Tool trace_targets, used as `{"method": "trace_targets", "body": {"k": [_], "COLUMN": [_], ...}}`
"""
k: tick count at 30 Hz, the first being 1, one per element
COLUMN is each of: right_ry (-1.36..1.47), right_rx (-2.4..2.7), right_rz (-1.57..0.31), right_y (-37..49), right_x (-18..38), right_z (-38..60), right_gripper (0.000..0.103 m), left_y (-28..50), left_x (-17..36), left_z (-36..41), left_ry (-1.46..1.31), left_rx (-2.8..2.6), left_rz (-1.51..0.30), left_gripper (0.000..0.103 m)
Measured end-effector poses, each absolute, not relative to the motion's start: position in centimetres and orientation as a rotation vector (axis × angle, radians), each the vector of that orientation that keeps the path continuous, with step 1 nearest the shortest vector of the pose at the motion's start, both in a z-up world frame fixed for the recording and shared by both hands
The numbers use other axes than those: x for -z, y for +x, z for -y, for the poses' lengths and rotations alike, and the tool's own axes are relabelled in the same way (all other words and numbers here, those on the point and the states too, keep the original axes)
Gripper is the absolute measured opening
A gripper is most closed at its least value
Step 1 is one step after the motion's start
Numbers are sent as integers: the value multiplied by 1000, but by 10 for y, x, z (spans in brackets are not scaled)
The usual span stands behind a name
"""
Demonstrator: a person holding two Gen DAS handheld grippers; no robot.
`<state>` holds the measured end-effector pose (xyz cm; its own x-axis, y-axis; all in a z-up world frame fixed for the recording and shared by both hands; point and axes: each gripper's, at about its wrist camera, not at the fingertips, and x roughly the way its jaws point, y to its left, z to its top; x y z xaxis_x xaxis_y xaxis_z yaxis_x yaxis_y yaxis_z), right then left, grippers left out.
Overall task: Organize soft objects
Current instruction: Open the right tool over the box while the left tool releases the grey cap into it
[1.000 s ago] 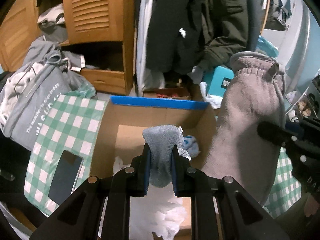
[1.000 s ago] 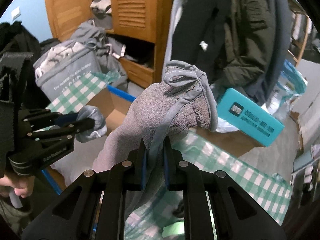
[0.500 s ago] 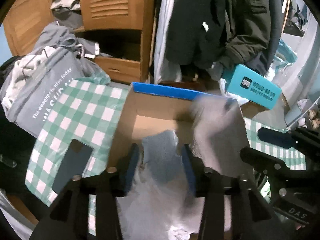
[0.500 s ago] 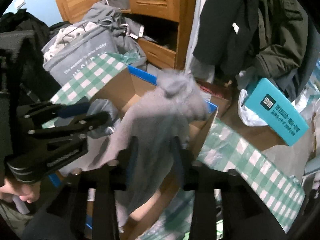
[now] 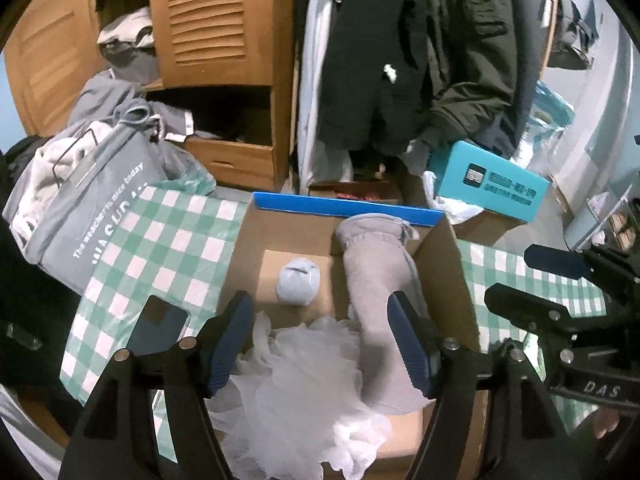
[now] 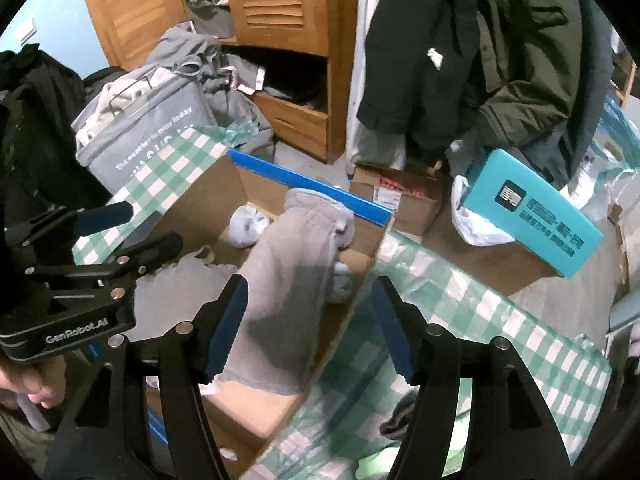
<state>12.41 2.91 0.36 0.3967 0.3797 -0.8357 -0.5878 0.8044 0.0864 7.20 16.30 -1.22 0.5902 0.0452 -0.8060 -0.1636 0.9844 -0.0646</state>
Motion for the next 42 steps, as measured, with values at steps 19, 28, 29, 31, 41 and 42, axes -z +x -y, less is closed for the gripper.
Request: {"method": "trace_targets", "body": {"k": [19, 28, 29, 31, 41, 42], "right_ry": [-186, -144, -140, -134, -92, -89], "right_rx": [-487, -406, -395, -378, -295, -284], "right_rz": [-1049, -1063, -1068, -1076, -1133, -1142], "right_y": [110, 102, 101, 100, 94, 93], "right_x": [0, 3, 5, 8, 32, 36], "right_z": [65, 121, 128, 137, 187, 193], "right_gripper": [65, 65, 65, 65, 65, 65], "left_y": [68, 70, 70, 70, 77, 77], "left_x": [14, 19, 20, 21, 40, 41], "left_z": [-83, -42, -36, -27, 25, 29], "left_ry": [-8, 39, 45, 63, 137, 144], "left_rx": [47, 118, 123, 137, 215, 218], "left_rz": [-955, -981, -982, -986, -1038, -1041], "left_gripper": [75, 77, 78, 78, 79, 81]}}
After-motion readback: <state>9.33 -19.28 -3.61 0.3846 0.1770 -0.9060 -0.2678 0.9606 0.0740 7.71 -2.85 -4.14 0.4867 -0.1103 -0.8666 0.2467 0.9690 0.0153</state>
